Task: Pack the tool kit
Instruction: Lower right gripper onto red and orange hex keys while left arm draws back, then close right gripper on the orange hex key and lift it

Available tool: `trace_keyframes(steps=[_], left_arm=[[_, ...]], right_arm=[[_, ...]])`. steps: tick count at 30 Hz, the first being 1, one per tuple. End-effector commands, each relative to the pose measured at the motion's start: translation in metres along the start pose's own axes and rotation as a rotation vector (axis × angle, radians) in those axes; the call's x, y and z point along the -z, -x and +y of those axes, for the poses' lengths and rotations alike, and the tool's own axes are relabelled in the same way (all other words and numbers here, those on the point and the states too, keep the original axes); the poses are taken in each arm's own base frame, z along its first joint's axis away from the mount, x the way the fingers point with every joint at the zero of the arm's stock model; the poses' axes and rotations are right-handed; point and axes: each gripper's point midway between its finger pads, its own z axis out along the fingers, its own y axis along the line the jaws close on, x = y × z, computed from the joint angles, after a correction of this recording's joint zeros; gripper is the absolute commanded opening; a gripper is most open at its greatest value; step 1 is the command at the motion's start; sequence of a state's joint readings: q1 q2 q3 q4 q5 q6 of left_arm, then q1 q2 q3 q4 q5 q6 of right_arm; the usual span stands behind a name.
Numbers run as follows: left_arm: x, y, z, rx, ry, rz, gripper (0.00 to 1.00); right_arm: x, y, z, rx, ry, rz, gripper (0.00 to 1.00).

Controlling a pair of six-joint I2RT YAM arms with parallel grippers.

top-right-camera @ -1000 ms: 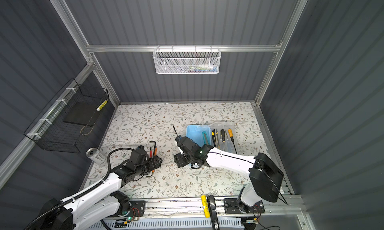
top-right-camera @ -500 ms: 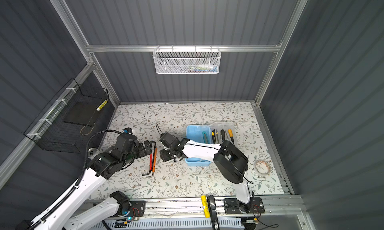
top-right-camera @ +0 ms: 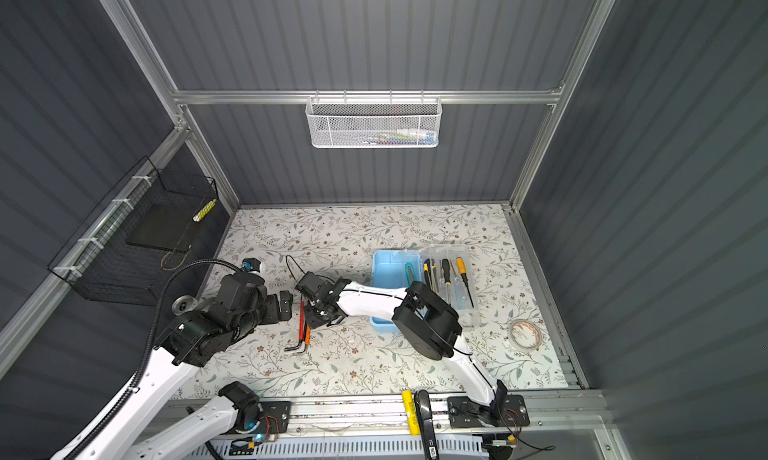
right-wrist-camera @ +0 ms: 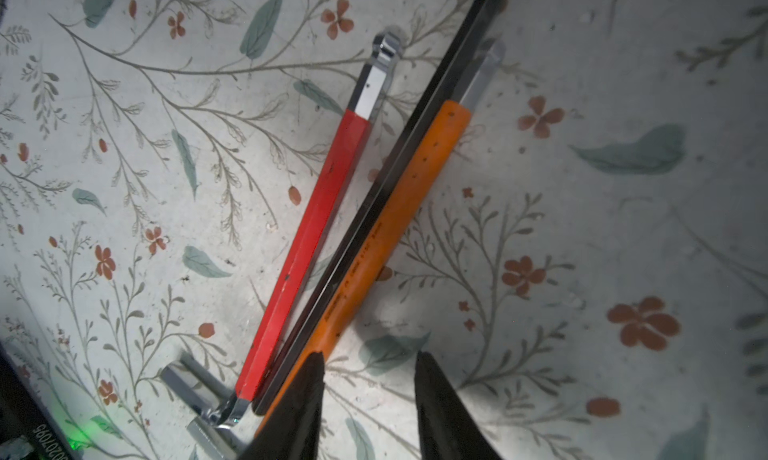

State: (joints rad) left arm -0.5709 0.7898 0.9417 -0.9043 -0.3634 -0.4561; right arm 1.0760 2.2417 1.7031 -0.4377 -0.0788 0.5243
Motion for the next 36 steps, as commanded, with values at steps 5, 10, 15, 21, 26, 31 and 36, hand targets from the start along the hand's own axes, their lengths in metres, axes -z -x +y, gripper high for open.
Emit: trace_keyframes(steps=[5,10,15,21,26,31,36], left_arm=[[0.009,0.005,0.011,-0.036,0.031,-0.053,1.0],[0.014,0.008,0.015,-0.037,0.038,-0.088,0.99],[0.015,0.007,0.016,-0.034,0.039,-0.095,1.0],[0.016,0.008,0.018,-0.029,0.041,-0.104,0.99],[0.017,0.008,0.018,-0.025,0.043,-0.11,0.99],[0.018,0.008,0.019,-0.023,0.045,-0.113,1.0],[0.017,0.007,0.019,-0.025,0.046,-0.108,1.0]], right_arm=[[-0.011,-0.006,0.003,0.02,-0.058,0.054,0.39],[-0.019,-0.015,-0.006,0.023,-0.106,0.098,0.37],[-0.015,-0.023,-0.02,0.069,-0.216,0.131,0.36],[-0.008,-0.031,-0.047,0.125,-0.349,0.164,0.34],[-0.017,-0.032,-0.044,0.126,-0.337,0.178,0.32],[-0.026,-0.035,-0.043,0.107,-0.331,0.204,0.25],[-0.02,-0.036,-0.054,0.064,-0.351,0.21,0.15]])
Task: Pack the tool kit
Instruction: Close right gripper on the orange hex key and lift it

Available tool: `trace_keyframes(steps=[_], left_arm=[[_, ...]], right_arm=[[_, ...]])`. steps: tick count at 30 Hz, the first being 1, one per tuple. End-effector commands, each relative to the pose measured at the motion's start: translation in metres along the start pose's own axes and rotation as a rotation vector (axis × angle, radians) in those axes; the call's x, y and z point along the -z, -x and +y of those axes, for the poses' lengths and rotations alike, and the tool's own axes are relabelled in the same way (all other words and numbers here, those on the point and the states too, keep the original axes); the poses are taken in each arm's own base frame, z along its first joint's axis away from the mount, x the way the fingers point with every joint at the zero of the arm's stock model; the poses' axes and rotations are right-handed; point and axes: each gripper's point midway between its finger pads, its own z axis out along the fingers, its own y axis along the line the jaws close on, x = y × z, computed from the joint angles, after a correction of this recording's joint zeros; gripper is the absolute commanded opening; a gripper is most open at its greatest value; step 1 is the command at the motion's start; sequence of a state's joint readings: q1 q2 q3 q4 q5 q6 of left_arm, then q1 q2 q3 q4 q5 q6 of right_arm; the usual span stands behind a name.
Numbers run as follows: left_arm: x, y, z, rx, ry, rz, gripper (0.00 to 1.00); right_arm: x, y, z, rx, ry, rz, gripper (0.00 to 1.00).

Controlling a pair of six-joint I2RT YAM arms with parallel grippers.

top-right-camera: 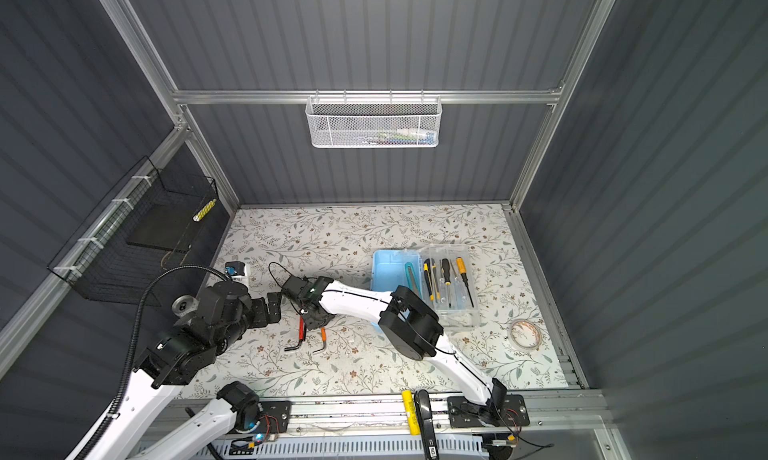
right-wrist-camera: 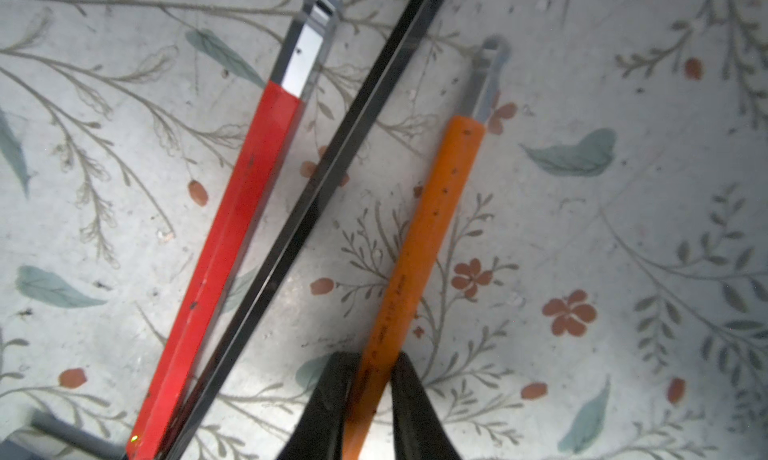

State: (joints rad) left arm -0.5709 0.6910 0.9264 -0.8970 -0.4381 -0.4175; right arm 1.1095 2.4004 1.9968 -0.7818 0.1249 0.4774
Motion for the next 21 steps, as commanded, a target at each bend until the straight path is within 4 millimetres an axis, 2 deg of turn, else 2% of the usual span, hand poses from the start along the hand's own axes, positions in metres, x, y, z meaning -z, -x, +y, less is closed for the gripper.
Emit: trace_keyframes(steps=[1,5,9,12,16,21], left_arm=[[-0.001,-0.002,0.002,-0.018,0.012,0.0,0.99],[-0.002,-0.002,0.002,-0.019,0.011,0.0,0.99],[-0.003,-0.002,0.002,-0.022,0.012,0.004,1.0],[-0.002,-0.003,0.002,-0.021,0.01,0.003,1.0],[-0.002,-0.003,0.002,-0.021,0.01,0.003,1.0],[-0.003,-0.003,0.002,-0.023,0.011,0.003,0.99]], right_arm=[[-0.021,-0.033,-0.028,-0.019,-0.084,0.125,0.13],[-0.014,-0.032,-0.034,-0.066,-0.062,0.106,0.11],[-0.005,-0.027,-0.038,-0.09,-0.047,0.086,0.03],[0.008,-0.022,-0.041,-0.101,-0.038,0.069,0.0],[0.033,-0.013,-0.041,-0.121,0.001,0.024,0.0],[0.07,-0.005,-0.054,-0.152,0.02,-0.032,0.0]])
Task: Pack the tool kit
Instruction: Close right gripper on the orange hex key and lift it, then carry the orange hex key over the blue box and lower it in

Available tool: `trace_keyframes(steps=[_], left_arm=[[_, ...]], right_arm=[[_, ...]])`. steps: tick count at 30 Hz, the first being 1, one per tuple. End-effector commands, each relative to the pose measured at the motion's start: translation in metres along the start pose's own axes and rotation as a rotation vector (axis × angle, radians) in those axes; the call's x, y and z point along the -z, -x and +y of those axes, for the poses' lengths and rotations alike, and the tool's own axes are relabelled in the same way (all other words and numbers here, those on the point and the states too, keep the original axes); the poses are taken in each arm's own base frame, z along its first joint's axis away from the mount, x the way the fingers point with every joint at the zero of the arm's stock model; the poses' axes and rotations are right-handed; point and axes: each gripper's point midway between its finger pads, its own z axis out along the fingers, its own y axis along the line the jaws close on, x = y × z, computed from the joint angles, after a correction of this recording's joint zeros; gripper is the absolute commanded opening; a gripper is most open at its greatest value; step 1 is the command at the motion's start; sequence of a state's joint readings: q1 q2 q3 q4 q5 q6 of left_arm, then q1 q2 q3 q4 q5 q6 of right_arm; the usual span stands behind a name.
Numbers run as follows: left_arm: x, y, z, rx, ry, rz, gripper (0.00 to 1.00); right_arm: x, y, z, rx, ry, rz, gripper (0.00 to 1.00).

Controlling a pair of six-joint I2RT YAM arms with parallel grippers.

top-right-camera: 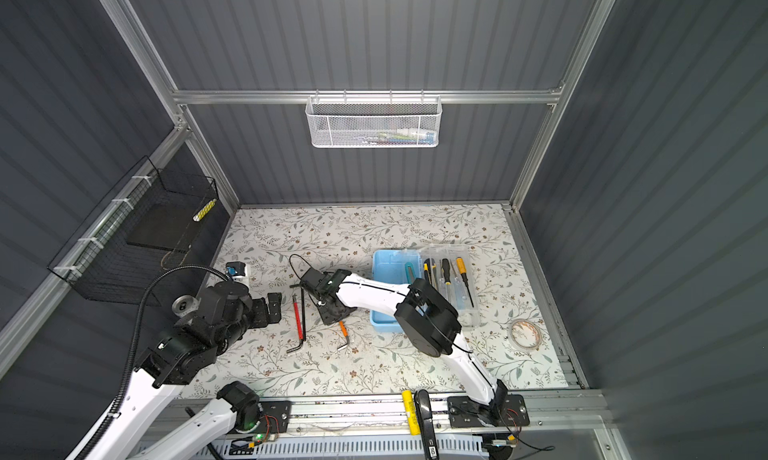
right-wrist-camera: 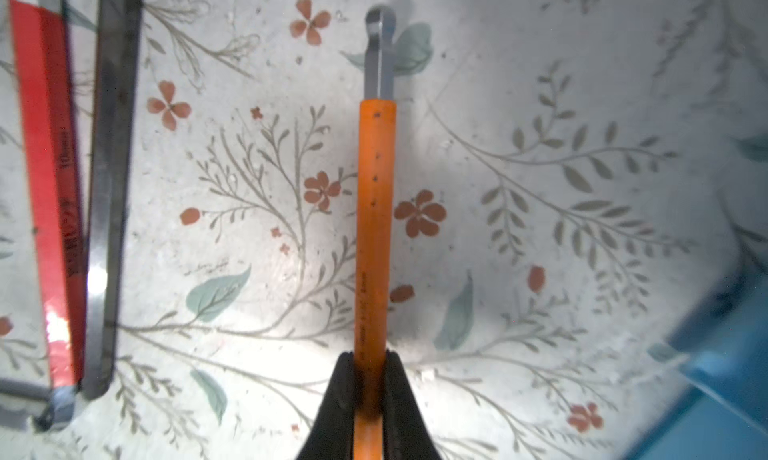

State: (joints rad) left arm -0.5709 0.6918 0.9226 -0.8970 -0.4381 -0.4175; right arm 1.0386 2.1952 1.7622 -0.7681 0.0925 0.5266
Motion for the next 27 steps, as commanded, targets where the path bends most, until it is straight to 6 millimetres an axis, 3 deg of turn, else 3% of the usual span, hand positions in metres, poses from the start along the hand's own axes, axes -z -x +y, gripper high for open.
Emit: trace_keyframes(steps=[1,8,13,19,27], left_arm=[[-0.002,-0.002,0.001,-0.021,0.009,0.0,0.99],[-0.003,-0.002,0.0,-0.024,0.004,0.006,0.99],[-0.004,-0.003,-0.001,-0.029,-0.001,0.012,0.99],[-0.004,-0.003,-0.001,-0.028,-0.001,0.01,0.99],[-0.003,-0.002,-0.001,-0.027,-0.001,0.003,0.99]], right_arm=[[0.043,0.015,-0.009,-0.045,0.025,-0.072,0.0],[0.094,0.021,-0.062,-0.129,-0.043,-0.194,0.0],[0.105,0.015,-0.109,-0.232,-0.079,-0.234,0.0],[0.092,0.007,-0.146,-0.303,-0.121,-0.232,0.0],[0.062,0.014,-0.165,-0.308,-0.157,-0.191,0.0]])
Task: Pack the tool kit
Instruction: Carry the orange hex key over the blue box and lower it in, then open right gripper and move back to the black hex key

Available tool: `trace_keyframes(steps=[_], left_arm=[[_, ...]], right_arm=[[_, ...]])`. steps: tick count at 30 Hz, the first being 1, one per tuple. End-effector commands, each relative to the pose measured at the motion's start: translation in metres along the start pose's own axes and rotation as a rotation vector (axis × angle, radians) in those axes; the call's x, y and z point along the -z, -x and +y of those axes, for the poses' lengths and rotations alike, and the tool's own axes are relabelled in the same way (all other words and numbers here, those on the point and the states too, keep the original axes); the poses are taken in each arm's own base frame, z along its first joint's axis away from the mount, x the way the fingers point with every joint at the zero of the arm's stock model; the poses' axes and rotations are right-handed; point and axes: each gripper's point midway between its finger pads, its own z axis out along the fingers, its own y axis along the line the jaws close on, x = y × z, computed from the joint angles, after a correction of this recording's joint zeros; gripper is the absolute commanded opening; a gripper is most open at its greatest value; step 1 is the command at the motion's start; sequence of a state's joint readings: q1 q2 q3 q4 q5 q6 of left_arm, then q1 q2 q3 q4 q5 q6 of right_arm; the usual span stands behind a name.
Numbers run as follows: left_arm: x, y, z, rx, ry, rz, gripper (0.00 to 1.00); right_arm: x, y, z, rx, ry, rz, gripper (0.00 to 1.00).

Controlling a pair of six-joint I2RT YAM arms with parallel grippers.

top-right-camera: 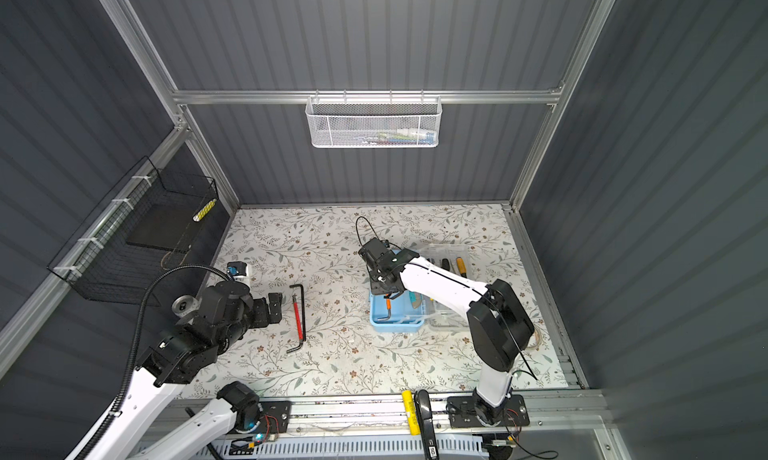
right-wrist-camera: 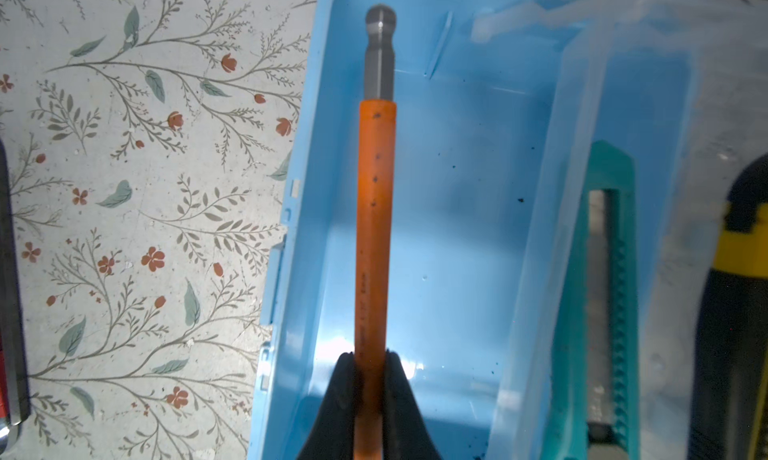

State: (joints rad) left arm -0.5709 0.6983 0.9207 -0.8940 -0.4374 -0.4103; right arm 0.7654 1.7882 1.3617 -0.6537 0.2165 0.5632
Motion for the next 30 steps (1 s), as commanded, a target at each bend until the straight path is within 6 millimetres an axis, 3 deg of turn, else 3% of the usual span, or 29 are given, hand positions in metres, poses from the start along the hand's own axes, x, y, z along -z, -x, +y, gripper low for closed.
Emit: trace_keyframes(steps=[1,10,19,22,25,30], left_arm=[[0.0,-0.001,0.0,-0.017,-0.004,-0.005,0.99],[-0.001,-0.001,0.0,-0.019,-0.002,-0.004,1.0],[-0.001,-0.001,0.0,-0.018,-0.002,-0.005,1.0],[0.0,-0.001,0.001,-0.016,0.001,-0.008,1.0],[0.001,-0.001,0.003,-0.01,0.005,-0.013,1.0],[0.003,0.001,0.004,-0.005,0.006,-0.024,0.99]], right_arm=[[-0.014,0.01,-0.003,0.004,-0.018,-0.008,0.0],[-0.046,0.007,-0.002,0.02,-0.025,0.043,0.0],[-0.06,0.001,-0.003,0.031,-0.041,0.079,0.36],[-0.048,0.005,-0.005,0.037,-0.051,0.07,0.4],[-0.018,0.015,-0.003,0.047,-0.047,0.007,0.41],[0.035,0.029,0.032,0.104,0.054,-0.122,0.43]])
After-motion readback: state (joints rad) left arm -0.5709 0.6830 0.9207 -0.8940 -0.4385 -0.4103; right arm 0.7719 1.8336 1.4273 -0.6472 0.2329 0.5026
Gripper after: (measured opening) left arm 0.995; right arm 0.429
